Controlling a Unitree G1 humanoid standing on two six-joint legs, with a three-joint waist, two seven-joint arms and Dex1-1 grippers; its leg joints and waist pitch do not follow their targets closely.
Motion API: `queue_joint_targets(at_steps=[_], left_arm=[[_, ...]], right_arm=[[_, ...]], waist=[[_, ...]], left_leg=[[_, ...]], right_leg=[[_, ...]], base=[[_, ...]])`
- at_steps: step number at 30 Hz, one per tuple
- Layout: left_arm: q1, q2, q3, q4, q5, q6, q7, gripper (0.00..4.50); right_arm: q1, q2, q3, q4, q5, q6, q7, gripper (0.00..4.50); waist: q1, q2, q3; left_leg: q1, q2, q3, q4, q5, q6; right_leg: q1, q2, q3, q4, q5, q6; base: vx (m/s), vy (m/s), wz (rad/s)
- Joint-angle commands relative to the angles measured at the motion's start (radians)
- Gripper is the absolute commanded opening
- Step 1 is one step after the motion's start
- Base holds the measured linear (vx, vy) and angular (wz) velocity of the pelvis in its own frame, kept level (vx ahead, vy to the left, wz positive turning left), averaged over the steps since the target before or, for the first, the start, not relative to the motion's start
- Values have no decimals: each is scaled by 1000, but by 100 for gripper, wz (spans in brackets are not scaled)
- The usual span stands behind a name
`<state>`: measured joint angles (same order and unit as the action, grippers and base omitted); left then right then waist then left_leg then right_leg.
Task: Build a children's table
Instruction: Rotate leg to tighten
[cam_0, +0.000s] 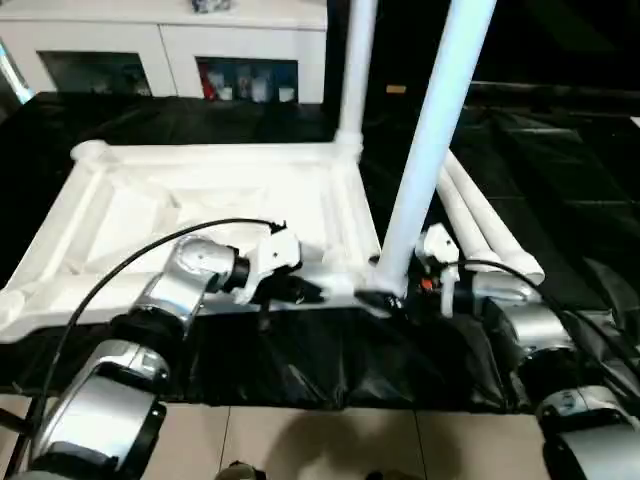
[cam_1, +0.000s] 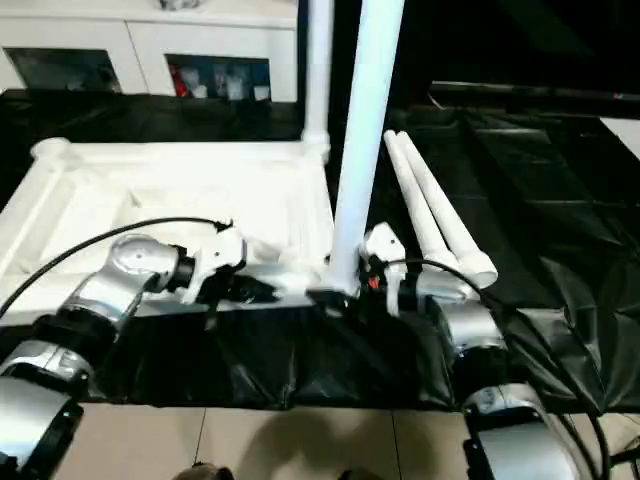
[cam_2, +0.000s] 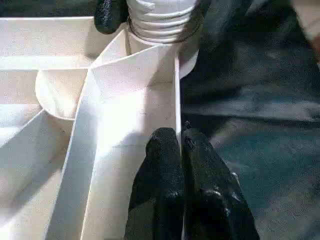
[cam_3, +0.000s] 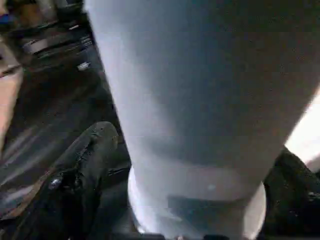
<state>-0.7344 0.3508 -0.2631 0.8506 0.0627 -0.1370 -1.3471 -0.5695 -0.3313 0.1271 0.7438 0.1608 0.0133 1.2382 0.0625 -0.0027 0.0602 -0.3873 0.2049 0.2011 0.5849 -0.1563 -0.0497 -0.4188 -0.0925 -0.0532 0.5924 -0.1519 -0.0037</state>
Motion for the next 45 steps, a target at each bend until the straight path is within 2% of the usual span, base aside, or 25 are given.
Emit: queue_joint_targets(at_steps=[1, 4, 5, 8, 11, 14, 18, 19, 20, 21, 22, 24, 25, 28, 32, 34, 37, 38, 39, 40, 41, 43, 45], left_arm=[[-11, -1, -16, -23, -18, -24, -32, 0], [-14, 11, -22, -18, -16, -32, -55, 0], [-14, 15, -24, -17, -16, -34, -61, 0], [-17, 23, -24, -11, -16, -40, -71, 0], [-21, 23, -18, -1, -12, -44, -74, 0], [-21, 18, -13, 1, -12, -38, -59, 0], [-33, -37, 13, 25, 7, 24, 115, 0], [-41, -64, 22, 37, 12, 46, 189, 0], [-45, -84, 24, 40, 16, 63, 232, 0], [-46, -88, 25, 41, 17, 66, 240, 0], [-48, -108, 24, 44, 26, 79, 286, 0], [-53, -150, 25, 46, 35, 109, 360, 0], [-56, -175, 26, 49, 42, 117, 410, 0], [-61, -216, 23, 52, 53, 126, 473, 0], [-62, -243, 10, 50, 65, 116, 496, 0], [-62, -243, -2, 52, 79, 99, 495, 0], [-53, -219, -9, 43, 81, 85, 455, 0], [-43, -196, -14, 33, 81, 68, 421, 0], [-42, -193, -15, 31, 81, 66, 417, 0], [-36, -176, -18, 25, 79, 60, 389, 0], [-28, -147, -24, 16, 77, 54, 348, 0], [-20, -117, -28, 7, 68, 42, 294, 0], [-15, -97, -28, 0, 60, 33, 247, 0]], right_arm=[[6, -9, 28, -29, 3, 17, 50, 374], [8, -19, 48, -40, -12, 16, 75, 355], [9, -20, 51, -43, -16, 14, 78, 327], [6, -13, 53, -44, -19, 14, 81, 317], [16, -10, 61, -65, -16, 31, 87, 284], [24, -7, 60, -72, -15, 35, 75, 279], [34, 43, 16, -34, -37, 14, -125, 275], [26, 70, -7, 5, -55, -5, -247, 274], [19, 89, -24, 35, -68, -16, -339, 274], [17, 93, -27, 40, -70, -18, -356, 274], [10, 114, -44, 68, -77, -26, -441, 273], [-6, 151, -73, 112, -82, -20, -587, 272], [-14, 177, -86, 131, -78, -22, -646, 272], [-23, 225, -100, 149, -75, -17, -733, 272], [-35, 270, -104, 162, -79, -30, -796, 272], [-43, 287, -109, 172, -83, -59, -813, 342], [-49, 287, -125, 173, -63, -92, -768, 351], [-49, 272, -133, 168, -44, -104, -713, 378], [-50, 270, -134, 168, -41, -106, -704, 378], [-45, 251, -129, 156, -34, -108, -656, 386], [-36, 215, -114, 136, -32, -105, -578, 398], [-29, 172, -94, 121, -38, -100, -499, 411], [-24, 140, -79, 111, -41, -98, -441, 434]], waist=[[1, 6, -71], [3, 5, -72], [4, 5, -72], [3, 6, -73], [3, 4, -73], [4, 2, -73], [3, -1, -69], [-6, 0, -65], [-10, -5, -65], [-14, -4, -64], [-17, -5, -64], [-23, -3, -63], [-34, -3, -64], [-34, -1, -66], [-36, 0, -68], [-38, 0, -68], [-36, -5, -70], [-34, -4, -71], [-35, -4, -71], [-37, -7, -72], [-35, -5, -74], [-32, -6, -75], [-26, -5, -76]], left_leg=[[28, 31, -10, -74, -355, 18], [27, 30, -10, -73, -349, 14], [28, 30, -11, -73, -350, 13], [28, 30, -11, -73, -345, 11], [27, 29, -10, -73, -340, 12], [28, 30, -10, -73, -339, 13], [29, 29, -10, -73, -357, 4], [34, 28, -13, -73, -393, -18], [35, 23, -19, -73, -413, -26], [33, 23, -20, -74, -414, -28], [36, 22, -22, -73, -425, -30], [37, 22, -22, -73, -434, -32], [35, 19, -24, -73, -444, -30], [35, 18, -23, -73, -442, -13], [31, 19, -21, -75, -436, -9], [31, 18, -21, -75, -441, -9], [28, 19, -19, -74, -429, 1], [27, 19, -19, -74, -421, 8], [24, 19, -20, -75, -414, 11], [20, 20, -19, -76, -404, 14], [20, 21, -17, -74, -378, 24], [20, 21, -14, -71, -351, 38], [20, 23, -10, -68, -315, 50]], right_leg=[[46, -43, 30, -67, -286, -254], [47, -44, 30, -67, -288, -251], [45, -44, 30, -67, -287, -251], [45, -43, 30, -65, -276, -255], [47, -43, 29, -64, -272, -256], [46, -43, 30, -65, -279, -251], [42, -45, 30, -70, -329, -240], [33, -50, 31, -78, -409, -219], [36, -50, 27, -85, -469, -194], [35, -50, 28, -86, -485, -184], [31, -52, 27, -93, -522, -166], [28, -50, 26, -95, -531, -161], [27, -47, 24, -99, -540, -153], [27, -44, 25, -102, -515, -149], [29, -42, 25, -97, -461, -163], [28, -42, 25, -97, -461, -162], [31, -45, 27, -95, -439, -168], [34, -45, 28, -93, -424, -172], [36, -44, 28, -90, -410, -175], [39, -43, 28, -87, -394, -179], [43, -43, 29, -82, -341, -197], [47, -43, 29, -79, -304, -214], [47, -43, 30, -73, -263, -229]], base=[[0, 0, 0], [0, 0, 0], [0, 0, 0], [0, 0, 0], [0, 0, 0], [0, 0, 0], [0, 0, 0], [0, 0, 0], [0, 0, 0], [0, 0, 0], [0, 0, 0], [0, 0, 0], [0, 0, 0], [0, 0, 0], [0, 0, 0], [0, 0, 0], [0, 0, 0], [0, 0, 0], [0, 0, 0], [0, 0, 0], [0, 0, 0], [0, 0, 0], [0, 0, 0]])
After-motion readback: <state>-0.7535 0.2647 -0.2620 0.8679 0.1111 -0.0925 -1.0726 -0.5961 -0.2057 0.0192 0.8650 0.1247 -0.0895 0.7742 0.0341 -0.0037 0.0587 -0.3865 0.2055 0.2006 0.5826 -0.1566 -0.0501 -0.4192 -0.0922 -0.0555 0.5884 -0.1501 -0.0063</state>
